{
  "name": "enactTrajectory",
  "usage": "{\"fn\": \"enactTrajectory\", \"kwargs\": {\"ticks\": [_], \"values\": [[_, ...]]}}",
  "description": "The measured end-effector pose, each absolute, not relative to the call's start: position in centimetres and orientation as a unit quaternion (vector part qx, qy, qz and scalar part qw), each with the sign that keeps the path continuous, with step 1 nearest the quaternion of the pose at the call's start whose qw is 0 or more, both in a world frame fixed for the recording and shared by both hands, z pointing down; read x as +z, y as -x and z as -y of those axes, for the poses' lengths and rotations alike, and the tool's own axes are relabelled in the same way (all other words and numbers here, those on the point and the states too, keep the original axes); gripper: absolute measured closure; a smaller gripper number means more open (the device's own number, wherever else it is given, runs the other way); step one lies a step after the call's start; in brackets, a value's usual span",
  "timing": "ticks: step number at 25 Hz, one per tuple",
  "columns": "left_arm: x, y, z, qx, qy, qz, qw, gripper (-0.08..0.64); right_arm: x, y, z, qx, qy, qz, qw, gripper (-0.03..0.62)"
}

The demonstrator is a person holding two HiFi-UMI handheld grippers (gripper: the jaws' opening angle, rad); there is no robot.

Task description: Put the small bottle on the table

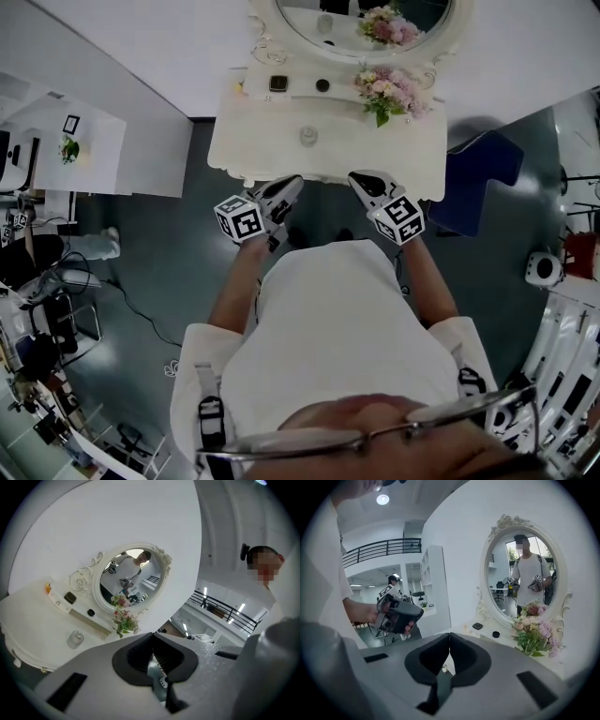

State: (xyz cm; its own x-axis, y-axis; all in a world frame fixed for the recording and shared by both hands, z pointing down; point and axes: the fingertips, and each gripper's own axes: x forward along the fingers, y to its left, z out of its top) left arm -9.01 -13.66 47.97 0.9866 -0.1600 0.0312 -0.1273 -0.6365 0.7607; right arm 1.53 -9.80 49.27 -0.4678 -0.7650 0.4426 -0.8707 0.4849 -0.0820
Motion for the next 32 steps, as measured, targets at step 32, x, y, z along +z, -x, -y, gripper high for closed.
{"fn": "enactTrajectory", "kwargs": {"ticks": [32], "values": [[45.8, 7.6, 13.2, -0.004, -0.931, 0.146, 0.333, 0.555, 46.4, -3.4, 9.6, 0.13, -0.441, 0.876, 0.143, 0.586]]}}
